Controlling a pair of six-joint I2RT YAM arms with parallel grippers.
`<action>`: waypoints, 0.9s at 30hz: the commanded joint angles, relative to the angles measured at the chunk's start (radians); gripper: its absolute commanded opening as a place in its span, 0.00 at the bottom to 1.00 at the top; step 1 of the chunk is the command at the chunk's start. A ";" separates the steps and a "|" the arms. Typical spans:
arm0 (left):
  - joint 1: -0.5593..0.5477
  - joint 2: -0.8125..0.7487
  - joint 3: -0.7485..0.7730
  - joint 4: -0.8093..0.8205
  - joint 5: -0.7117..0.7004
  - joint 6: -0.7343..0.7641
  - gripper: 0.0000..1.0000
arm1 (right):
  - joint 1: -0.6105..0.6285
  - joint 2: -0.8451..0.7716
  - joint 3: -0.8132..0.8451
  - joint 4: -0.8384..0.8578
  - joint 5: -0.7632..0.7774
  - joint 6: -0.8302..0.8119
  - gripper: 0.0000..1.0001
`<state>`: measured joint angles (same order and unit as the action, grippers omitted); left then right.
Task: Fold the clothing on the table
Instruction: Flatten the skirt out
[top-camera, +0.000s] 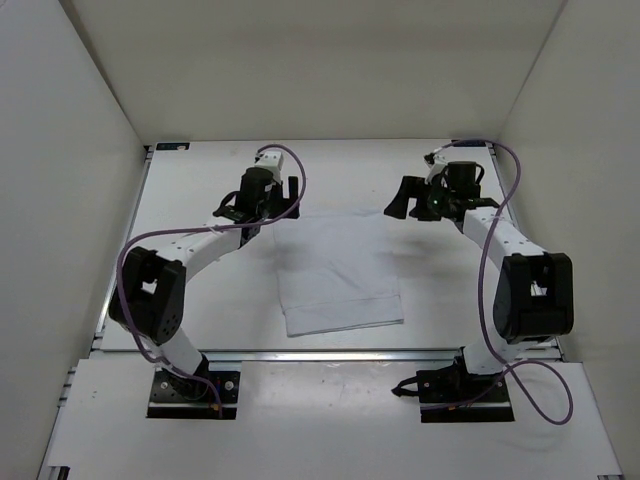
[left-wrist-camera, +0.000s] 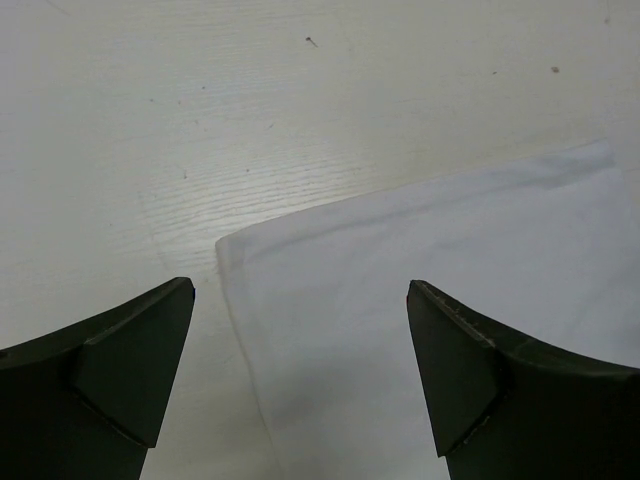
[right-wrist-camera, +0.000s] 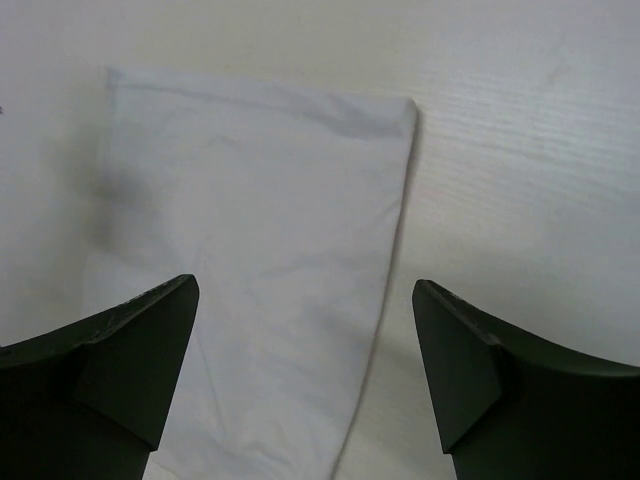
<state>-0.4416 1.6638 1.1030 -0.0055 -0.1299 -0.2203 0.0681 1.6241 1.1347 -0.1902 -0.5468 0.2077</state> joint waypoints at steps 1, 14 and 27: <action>0.029 -0.137 -0.040 -0.038 -0.021 -0.066 0.99 | -0.002 -0.084 -0.079 0.002 0.038 -0.066 0.86; -0.112 -0.269 -0.282 -0.249 0.181 -0.198 0.74 | 0.096 -0.150 -0.239 -0.219 0.084 -0.054 0.30; -0.131 -0.121 -0.301 -0.324 0.179 -0.220 0.08 | 0.262 -0.023 -0.294 -0.271 0.148 -0.037 0.01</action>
<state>-0.5812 1.5040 0.7490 -0.2955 0.0605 -0.4614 0.3058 1.5665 0.8085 -0.4416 -0.4240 0.1757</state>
